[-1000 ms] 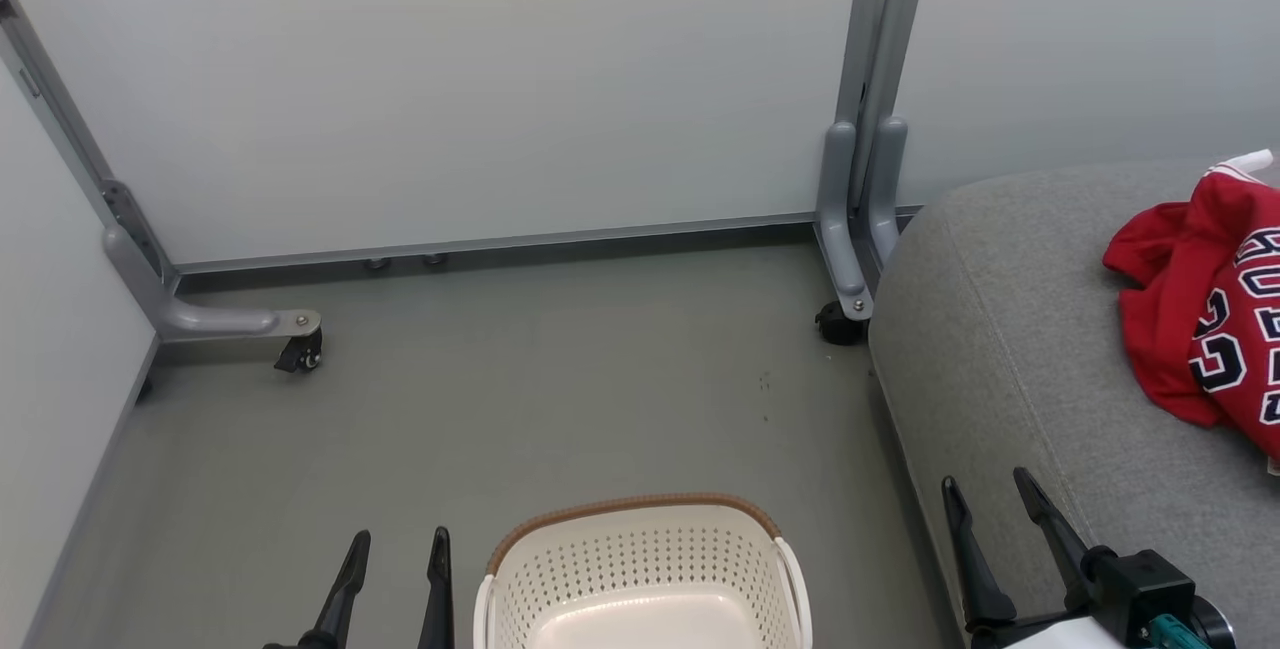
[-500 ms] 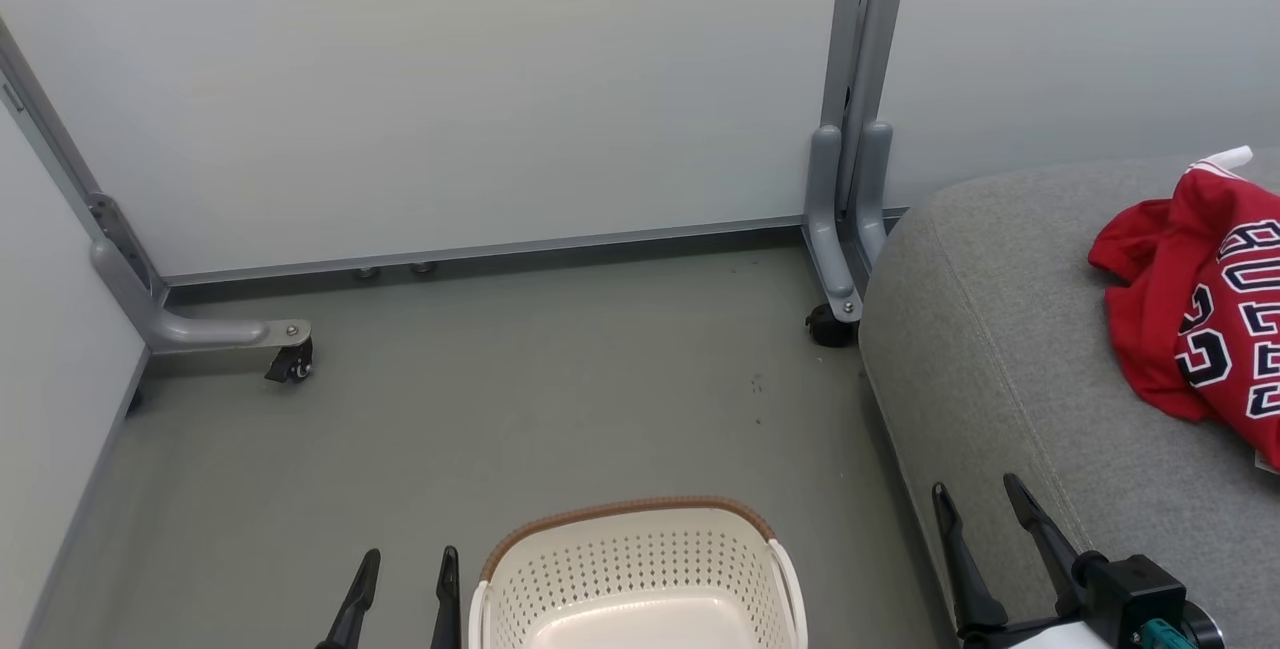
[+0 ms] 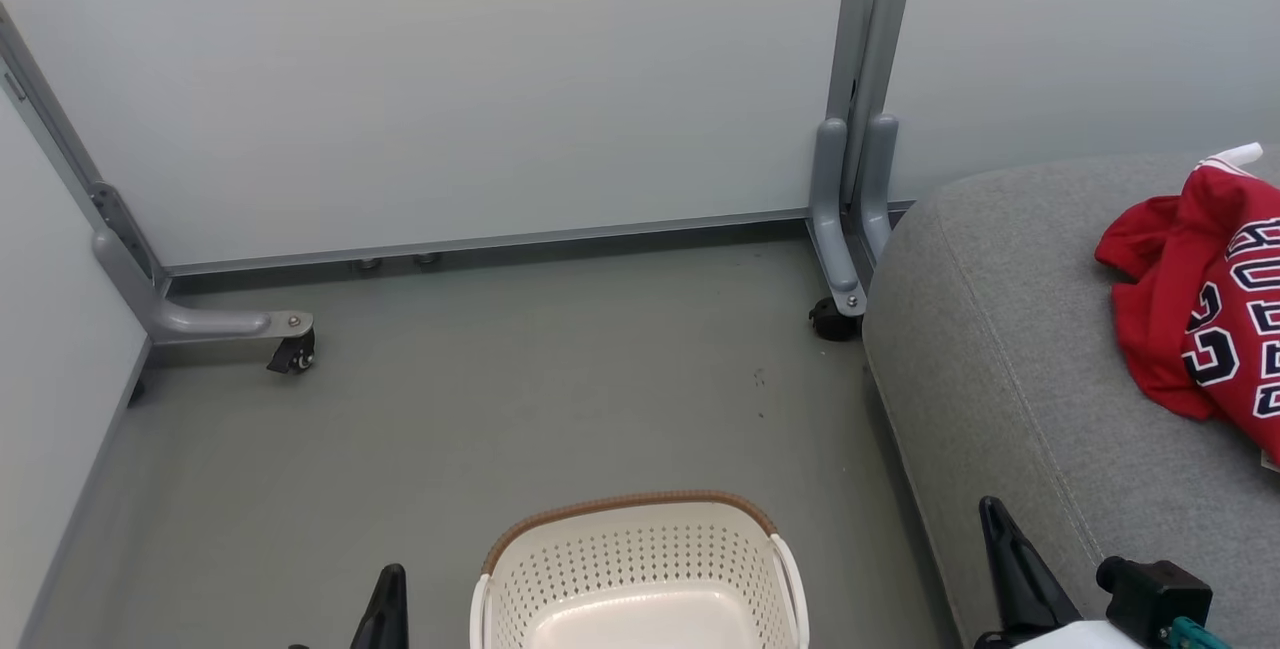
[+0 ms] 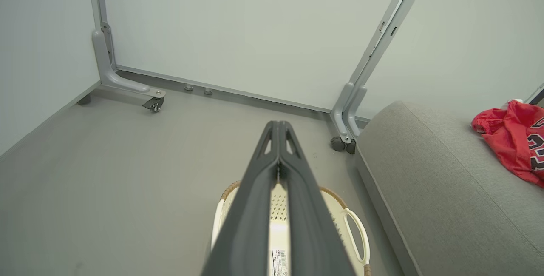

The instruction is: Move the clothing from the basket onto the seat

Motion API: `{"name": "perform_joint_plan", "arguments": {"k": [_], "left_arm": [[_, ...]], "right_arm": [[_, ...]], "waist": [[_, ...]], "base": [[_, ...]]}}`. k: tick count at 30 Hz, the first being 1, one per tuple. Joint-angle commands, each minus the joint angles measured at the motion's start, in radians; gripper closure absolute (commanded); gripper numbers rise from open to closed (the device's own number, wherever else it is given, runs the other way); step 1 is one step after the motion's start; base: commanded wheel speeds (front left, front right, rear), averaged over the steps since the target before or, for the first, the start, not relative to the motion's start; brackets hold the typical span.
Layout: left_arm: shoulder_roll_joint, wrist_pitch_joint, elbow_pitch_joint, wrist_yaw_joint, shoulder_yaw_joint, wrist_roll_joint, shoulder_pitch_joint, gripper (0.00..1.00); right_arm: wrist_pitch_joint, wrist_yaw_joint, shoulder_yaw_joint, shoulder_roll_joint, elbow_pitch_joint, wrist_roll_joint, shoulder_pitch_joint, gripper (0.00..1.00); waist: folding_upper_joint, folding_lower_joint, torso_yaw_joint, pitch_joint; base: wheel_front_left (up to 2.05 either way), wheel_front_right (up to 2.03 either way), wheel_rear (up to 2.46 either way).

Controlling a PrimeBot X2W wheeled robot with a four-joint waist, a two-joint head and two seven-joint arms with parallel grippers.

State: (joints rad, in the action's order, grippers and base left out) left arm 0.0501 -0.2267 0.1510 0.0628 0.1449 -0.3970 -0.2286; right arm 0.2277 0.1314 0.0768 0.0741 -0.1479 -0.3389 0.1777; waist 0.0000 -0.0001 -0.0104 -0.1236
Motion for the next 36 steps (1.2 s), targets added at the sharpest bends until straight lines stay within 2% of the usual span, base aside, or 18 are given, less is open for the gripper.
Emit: {"name": "perform_joint_plan", "arguments": {"k": [1,18,36], "left_arm": [[0.008,0.008,-0.010,0.007,-0.011,-0.050,0.041,1.00],[0.019,0.072,0.019,0.022,-0.052,-0.328,0.113,1.00],[0.024,0.130,0.035,0.035,-0.094,-0.565,0.172,1.00]], "right_arm": [[-0.011,0.000,-0.007,0.004,0.009,-0.050,-0.036,1.00],[-0.077,0.000,-0.037,0.008,-0.015,-0.339,-0.096,1.00],[-0.137,0.000,-0.067,0.007,-0.034,-0.586,-0.146,1.00]], "waist": [[0.0000,0.0001,0.000,0.002],[0.0000,0.0001,0.002,0.020],[0.0000,0.0001,0.003,0.039]], "base": [[0.00,0.00,0.00],[0.00,0.00,0.00],[0.00,0.00,0.00]]}}
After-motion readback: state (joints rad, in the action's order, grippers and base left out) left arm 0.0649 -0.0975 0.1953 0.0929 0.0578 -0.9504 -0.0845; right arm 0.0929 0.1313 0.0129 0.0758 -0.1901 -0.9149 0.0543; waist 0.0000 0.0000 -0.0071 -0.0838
